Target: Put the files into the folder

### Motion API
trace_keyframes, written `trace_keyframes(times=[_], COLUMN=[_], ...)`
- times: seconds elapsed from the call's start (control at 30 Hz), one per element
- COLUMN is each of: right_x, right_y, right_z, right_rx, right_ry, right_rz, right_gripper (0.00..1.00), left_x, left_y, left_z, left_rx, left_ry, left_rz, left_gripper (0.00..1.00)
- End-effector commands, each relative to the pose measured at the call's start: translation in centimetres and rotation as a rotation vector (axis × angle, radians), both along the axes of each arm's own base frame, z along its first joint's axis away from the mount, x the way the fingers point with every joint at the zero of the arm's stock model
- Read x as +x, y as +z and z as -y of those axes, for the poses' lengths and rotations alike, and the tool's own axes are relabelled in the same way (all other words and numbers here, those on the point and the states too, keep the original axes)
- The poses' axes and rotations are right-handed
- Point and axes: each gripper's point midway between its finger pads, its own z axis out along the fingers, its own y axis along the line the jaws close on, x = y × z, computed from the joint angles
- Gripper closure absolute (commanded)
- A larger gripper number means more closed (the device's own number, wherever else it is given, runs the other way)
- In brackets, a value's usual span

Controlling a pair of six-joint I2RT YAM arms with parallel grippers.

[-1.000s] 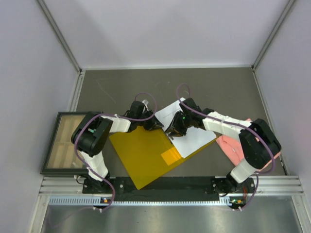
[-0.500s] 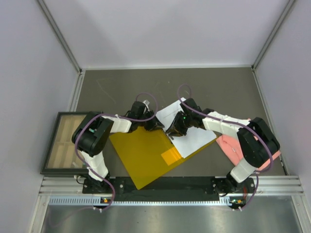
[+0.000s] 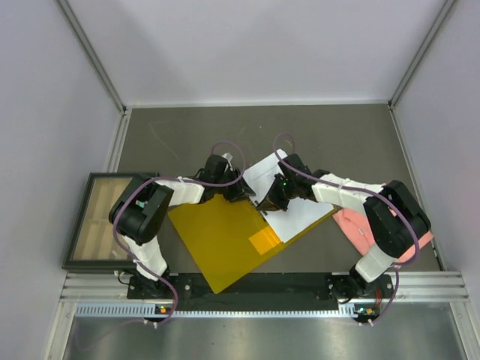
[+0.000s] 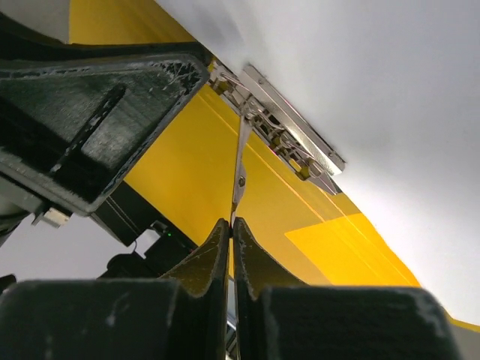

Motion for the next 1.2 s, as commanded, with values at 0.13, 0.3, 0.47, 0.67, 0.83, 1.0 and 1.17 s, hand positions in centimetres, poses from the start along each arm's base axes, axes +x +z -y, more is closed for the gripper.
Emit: trace_keyframes(times=[0.13,0.3,0.47,0.67,0.83,1.0,1.17], right_x=[0.0,0.1,0.0,-0.2,-0.2,-0.4,-0.8], right_y=[-0.8,-0.7,-0.7,-1.0,-1.0,-1.5,-3.0], right_z=[0.4,0.5,0.5,0.6,0.6,0.8,1.8], right_rx=[0.016,0.016,0.023,0.019,0.016,-0.005,-0.067], right_ry=[-0.022,-0.019,-0.016,-0.009,0.001,0.023,0.058], right_rz=[0.016,0.03,0.034,0.037,0.044,0.043,0.044], right_gripper=[1.0,1.0,1.0,1.0,1.0,1.0,1.0], left_x=[-0.7,-1.1,-1.4,-1.1,-1.1,-1.6,-2.1], left_y=[1.7,2.3,1.4,0.5,-0.6,-1.8,-3.2], left_z=[-1.6,-0.9,-0.5,-0.5,-0.4,-0.5,-1.3], left_rx=[0.184,0.202,0.222,0.262,0.3,0.333,0.41], left_ry=[0.061,0.071,0.1,0.124,0.123,0.111,0.055], left_rz=[0.04,0.052,0.02,-0.004,-0.022,-0.045,-0.054], left_gripper=[0.6,0.64,0.73,0.8,0.81,0.83,1.0])
